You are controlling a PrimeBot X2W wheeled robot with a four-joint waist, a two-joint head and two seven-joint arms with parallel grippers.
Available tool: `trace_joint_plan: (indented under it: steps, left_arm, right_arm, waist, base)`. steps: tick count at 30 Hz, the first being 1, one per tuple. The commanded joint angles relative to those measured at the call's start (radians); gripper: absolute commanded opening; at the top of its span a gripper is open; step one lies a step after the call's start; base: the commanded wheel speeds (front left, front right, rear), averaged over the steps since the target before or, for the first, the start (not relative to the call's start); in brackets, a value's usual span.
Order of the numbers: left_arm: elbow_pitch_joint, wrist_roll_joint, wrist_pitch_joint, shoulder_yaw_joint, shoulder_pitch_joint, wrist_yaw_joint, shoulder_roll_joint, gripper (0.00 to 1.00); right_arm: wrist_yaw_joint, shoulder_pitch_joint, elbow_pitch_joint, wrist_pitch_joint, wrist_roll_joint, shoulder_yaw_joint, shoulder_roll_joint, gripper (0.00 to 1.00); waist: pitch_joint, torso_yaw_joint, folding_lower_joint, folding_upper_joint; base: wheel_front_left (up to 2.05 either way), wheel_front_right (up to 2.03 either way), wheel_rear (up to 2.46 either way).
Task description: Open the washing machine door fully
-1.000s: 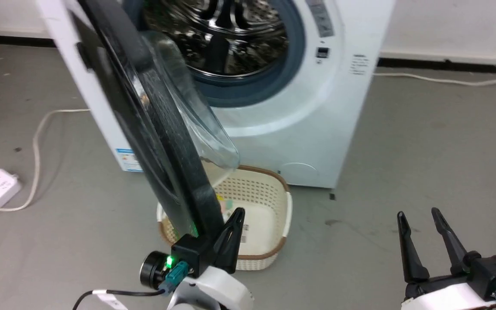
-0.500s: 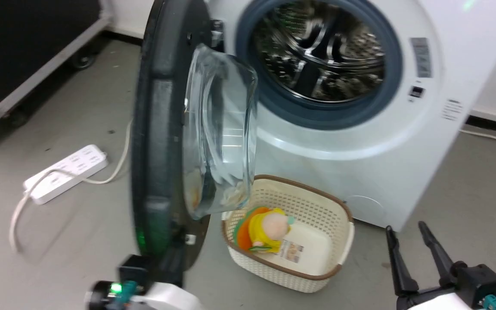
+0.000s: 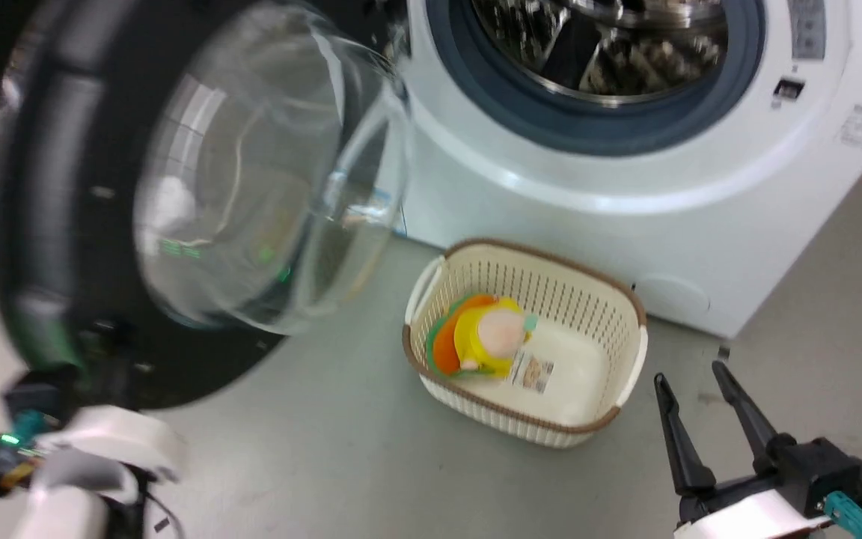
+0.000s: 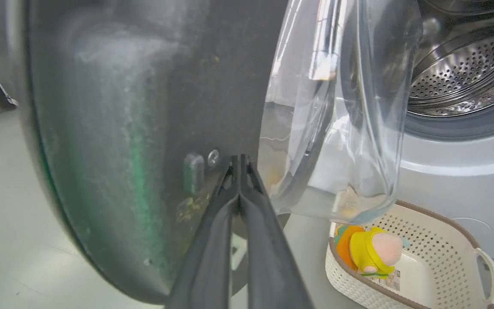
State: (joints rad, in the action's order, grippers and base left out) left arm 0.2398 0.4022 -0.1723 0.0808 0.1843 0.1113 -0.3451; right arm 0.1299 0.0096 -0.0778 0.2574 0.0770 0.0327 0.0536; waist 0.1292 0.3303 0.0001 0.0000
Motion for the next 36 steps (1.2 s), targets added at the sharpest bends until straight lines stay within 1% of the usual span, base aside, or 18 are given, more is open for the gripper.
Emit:
trace_joint_plan:
  steps: [1, 4, 7, 11, 15, 24, 28, 32, 36]
  left_arm:
    - [0.013, 0.003, -0.002, -0.015, 0.022, 0.002, -0.016, 0.00]
    - [0.067, 0.014, -0.006, -0.061, 0.063, 0.007, -0.064, 0.00]
    - [0.128, 0.037, -0.014, -0.100, 0.105, -0.002, -0.099, 0.00]
    - [0.200, 0.052, -0.032, -0.128, 0.154, -0.015, -0.134, 0.00]
    - [0.259, 0.059, -0.050, -0.138, 0.195, -0.035, -0.153, 0.00]
    - [0.363, 0.066, -0.082, -0.168, 0.254, -0.053, -0.167, 0.00]
    - [0.374, 0.043, -0.087, -0.164, 0.260, -0.068, -0.172, 0.00]
    - [0.310, 0.007, -0.089, -0.150, 0.237, -0.082, -0.147, 0.00]
    - [0.187, -0.038, -0.089, -0.138, 0.168, -0.090, -0.093, 0.00]
  right_arm:
    - [0.001, -0.016, 0.005, 0.004, -0.007, -0.003, -0.003, 1.00]
    - [0.001, -0.033, 0.008, 0.004, -0.020, -0.012, -0.003, 1.00]
    - [0.001, -0.045, 0.012, 0.004, -0.032, -0.020, -0.003, 1.00]
    - [0.001, -0.058, 0.015, 0.004, -0.046, -0.022, 0.006, 1.00]
    - [0.001, -0.067, 0.019, 0.004, -0.050, -0.030, 0.012, 1.00]
    - [0.001, -0.080, 0.016, 0.004, -0.052, -0.039, 0.013, 1.00]
    - [0.001, -0.079, 0.017, 0.004, -0.052, -0.043, 0.013, 1.00]
    - [0.001, -0.072, 0.017, 0.004, -0.047, -0.057, 0.010, 1.00]
    - [0.001, -0.063, 0.024, 0.004, -0.047, -0.077, 0.005, 1.00]
  waist:
    - [0.037, -0.013, -0.0001, 0.0000]
    - [0.072, -0.022, -0.0001, 0.0000]
    - [0.100, -0.029, -0.0001, 0.0000]
    - [0.128, -0.037, -0.0001, 0.0000]
    - [0.143, -0.041, -0.0001, 0.0000]
    - [0.141, -0.044, -0.0001, 0.0000]
    - [0.119, -0.055, -0.0001, 0.0000]
    - [0.077, -0.071, -0.0001, 0.0000]
    - [0.024, -0.101, -0.0001, 0.0000]
  base:
    - [0.00, 0.00, 0.00]
    - [0.00, 0.00, 0.00]
    - [0.00, 0.00, 0.00]
    - [0.00, 0.00, 0.00]
    - [0.00, 0.00, 0.00]
    - [0.00, 0.00, 0.00]
    - [0.00, 0.00, 0.00]
    - [0.00, 0.00, 0.00]
    - [0.00, 0.00, 0.00]
